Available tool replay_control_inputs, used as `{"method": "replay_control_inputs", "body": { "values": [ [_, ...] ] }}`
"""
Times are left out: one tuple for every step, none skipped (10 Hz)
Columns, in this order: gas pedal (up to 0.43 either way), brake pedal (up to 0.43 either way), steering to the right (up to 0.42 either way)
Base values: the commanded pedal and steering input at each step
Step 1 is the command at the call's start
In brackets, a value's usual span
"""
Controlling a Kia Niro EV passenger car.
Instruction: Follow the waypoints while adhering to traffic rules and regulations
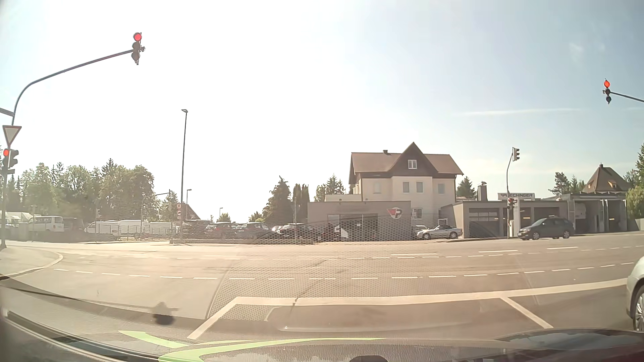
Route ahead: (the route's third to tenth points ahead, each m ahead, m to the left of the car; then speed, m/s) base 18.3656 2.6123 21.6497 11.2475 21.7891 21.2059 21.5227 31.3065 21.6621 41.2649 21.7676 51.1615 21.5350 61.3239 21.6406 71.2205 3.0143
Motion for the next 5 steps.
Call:
{"method": "replay_control_inputs", "body": {
  "values": [
    [0.000, 0.171, 0.008],
    [0.000, 0.171, 0.004],
    [0.000, 0.171, 0.004],
    [0.000, 0.171, 0.004],
    [0.000, 0.165, 0.003]
  ]
}}
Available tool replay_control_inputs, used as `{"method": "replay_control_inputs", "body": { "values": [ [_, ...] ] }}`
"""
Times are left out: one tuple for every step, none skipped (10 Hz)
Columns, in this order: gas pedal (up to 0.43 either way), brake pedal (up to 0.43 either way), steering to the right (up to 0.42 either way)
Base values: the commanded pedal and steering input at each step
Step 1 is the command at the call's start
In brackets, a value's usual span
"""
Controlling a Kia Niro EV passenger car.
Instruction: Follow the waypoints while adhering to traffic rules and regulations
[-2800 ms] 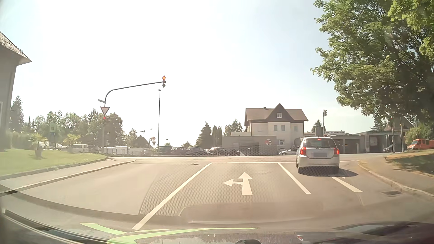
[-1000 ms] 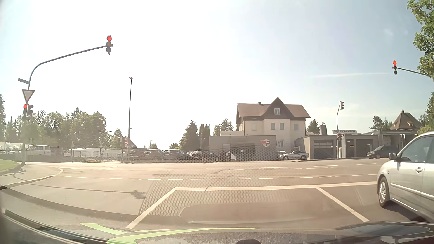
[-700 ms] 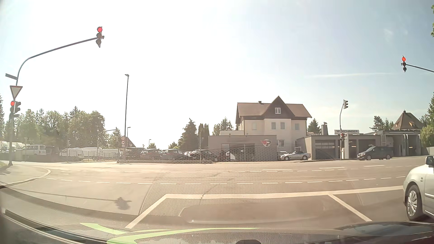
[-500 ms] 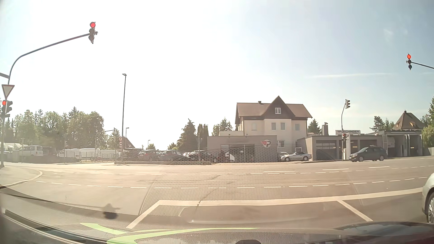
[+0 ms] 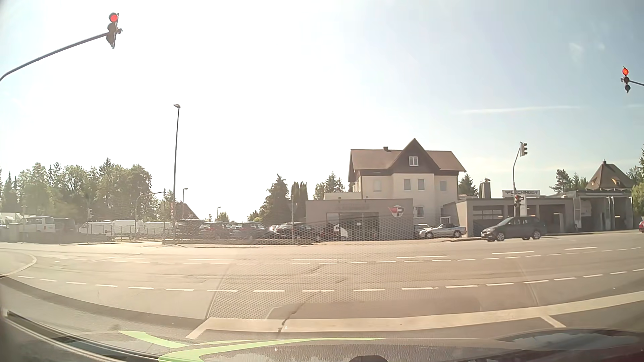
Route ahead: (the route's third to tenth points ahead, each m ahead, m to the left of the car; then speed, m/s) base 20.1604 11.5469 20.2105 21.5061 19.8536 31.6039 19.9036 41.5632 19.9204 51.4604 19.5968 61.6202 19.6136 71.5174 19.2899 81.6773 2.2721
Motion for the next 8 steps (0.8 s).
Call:
{"method": "replay_control_inputs", "body": {
  "values": [
    [0.000, 0.159, 0.003],
    [0.000, 0.152, 0.003],
    [0.000, 0.146, 0.003],
    [0.000, 0.134, 0.003],
    [0.000, 0.128, 0.003],
    [0.000, 0.128, 0.003],
    [0.000, 0.134, 0.003],
    [0.000, 0.134, 0.002]
  ]
}}
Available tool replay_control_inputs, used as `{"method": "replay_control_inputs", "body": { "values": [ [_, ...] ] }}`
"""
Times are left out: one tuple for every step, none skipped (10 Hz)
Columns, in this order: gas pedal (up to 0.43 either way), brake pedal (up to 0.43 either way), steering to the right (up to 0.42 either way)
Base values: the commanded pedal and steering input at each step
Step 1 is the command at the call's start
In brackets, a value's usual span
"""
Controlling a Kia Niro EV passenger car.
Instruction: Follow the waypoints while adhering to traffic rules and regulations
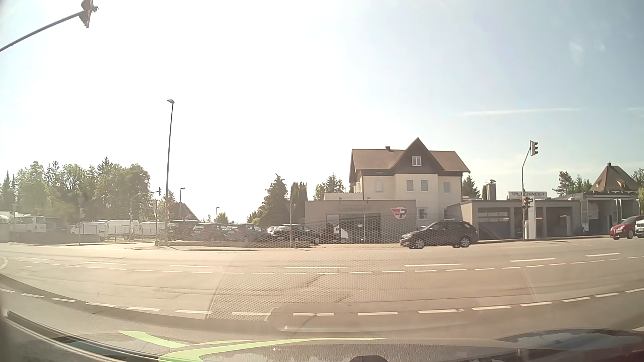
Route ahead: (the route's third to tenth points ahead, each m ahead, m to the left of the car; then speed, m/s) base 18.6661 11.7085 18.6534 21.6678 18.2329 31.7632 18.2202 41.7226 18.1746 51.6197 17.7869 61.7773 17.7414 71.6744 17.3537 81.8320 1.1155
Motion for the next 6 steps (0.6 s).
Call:
{"method": "replay_control_inputs", "body": {
  "values": [
    [0.000, 0.146, 0.001],
    [0.000, 0.146, 0.001],
    [0.000, 0.152, 0.000],
    [0.000, 0.159, -0.001],
    [0.000, 0.171, -0.002],
    [0.000, 0.177, -0.002]
  ]
}}
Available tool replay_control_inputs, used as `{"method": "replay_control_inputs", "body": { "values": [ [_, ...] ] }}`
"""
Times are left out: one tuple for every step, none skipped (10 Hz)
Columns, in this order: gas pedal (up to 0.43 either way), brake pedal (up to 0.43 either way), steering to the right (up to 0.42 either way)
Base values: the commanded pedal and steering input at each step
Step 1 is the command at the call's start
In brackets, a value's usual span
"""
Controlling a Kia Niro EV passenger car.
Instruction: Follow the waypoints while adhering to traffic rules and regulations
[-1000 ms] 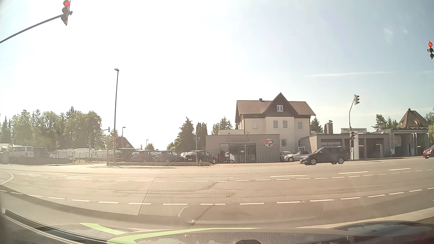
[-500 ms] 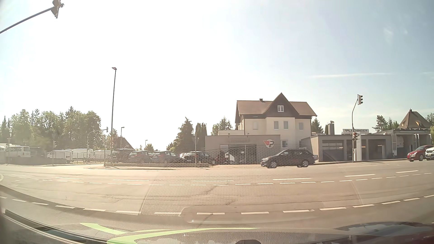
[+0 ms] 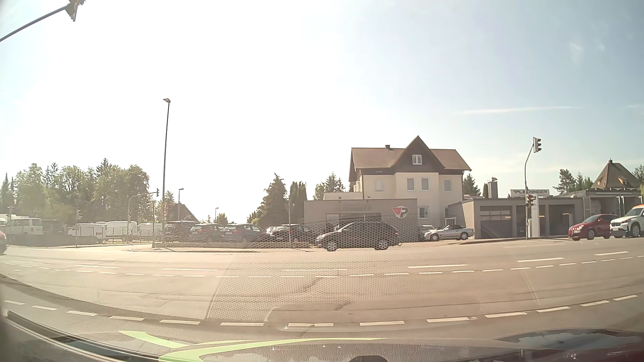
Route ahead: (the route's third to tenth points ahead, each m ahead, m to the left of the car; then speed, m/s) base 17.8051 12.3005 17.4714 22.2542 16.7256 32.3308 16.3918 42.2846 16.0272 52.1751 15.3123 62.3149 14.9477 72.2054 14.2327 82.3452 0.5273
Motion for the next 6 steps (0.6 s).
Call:
{"method": "replay_control_inputs", "body": {
  "values": [
    [0.000, 0.189, -0.002],
    [0.000, 0.213, -0.002],
    [0.000, 0.232, -0.002],
    [0.000, 0.244, -0.002],
    [0.000, 0.256, -0.002],
    [0.000, 0.274, -0.002]
  ]
}}
